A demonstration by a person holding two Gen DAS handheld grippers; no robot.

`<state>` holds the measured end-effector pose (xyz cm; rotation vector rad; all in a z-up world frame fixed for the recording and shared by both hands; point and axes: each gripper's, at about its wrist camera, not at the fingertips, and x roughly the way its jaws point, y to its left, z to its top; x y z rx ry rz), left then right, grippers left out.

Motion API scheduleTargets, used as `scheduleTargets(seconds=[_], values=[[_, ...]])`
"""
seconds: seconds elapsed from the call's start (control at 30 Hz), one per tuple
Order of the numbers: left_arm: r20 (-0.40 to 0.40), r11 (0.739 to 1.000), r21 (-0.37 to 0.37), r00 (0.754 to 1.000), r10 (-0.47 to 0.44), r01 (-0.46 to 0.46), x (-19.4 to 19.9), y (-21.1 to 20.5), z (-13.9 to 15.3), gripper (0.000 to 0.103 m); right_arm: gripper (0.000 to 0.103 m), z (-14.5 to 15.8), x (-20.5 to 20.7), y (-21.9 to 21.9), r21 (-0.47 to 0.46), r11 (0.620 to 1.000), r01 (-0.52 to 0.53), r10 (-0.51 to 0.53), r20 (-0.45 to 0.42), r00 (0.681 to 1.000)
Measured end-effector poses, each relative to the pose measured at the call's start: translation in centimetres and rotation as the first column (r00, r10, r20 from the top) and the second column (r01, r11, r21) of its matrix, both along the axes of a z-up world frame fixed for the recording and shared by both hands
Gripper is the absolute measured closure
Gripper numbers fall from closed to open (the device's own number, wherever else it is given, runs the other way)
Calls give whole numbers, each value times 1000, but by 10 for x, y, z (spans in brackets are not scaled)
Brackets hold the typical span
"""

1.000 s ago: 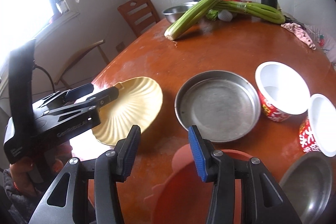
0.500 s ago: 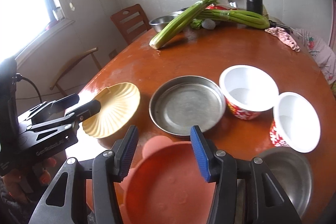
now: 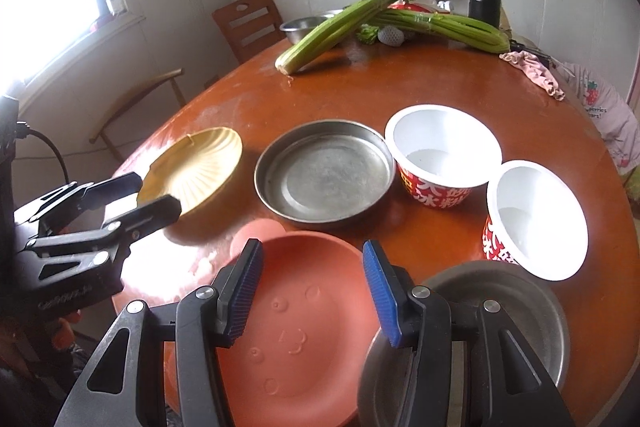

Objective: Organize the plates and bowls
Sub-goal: 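Grasp the orange bear-shaped plate's rim with the left tool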

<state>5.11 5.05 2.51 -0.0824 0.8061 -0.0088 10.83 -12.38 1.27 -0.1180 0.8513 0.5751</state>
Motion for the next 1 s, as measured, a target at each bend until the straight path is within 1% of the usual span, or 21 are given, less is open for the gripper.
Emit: scheduleTargets(seconds=[0.13, 0.4, 0.47, 0.6, 0.77, 0.87, 0.93, 1.0], values=[[-34, 1000, 5, 999, -7, 8, -7, -7, -10, 38, 50, -5, 4, -1, -20, 1000, -19, 19, 6, 1000], [-128, 998, -18, 990, -60, 59, -9, -28, -36, 38, 50, -19, 13, 6, -88, 995, -54, 54, -4, 999], [-137, 997, -23, 988, -71, 68, -7, -32, -40, 38, 50, -22, 14, 8, -102, 993, -62, 62, -9, 998], [-163, 997, -23, 983, -80, 78, -4, -38, -48, 38, 50, -30, 14, 18, -163, 984, -77, 78, -1, 997], [-176, 997, -37, 981, -80, 75, 0, -41, -54, 38, 50, -37, 18, 21, -199, 977, -79, 79, -7, 997], [-179, 996, -40, 980, -91, 85, 1, -43, -56, 44, 50, -42, 19, 26, -227, 970, -87, 87, -9, 996], [-187, 996, -34, 979, -86, 81, 2, -43, -59, 52, 50, -42, 19, 28, -222, 971, -91, 90, -14, 996], [-186, 997, -17, 980, -77, 75, 3, -42, -60, 55, 50, -41, 19, 28, -207, 974, -97, 94, -24, 995]])
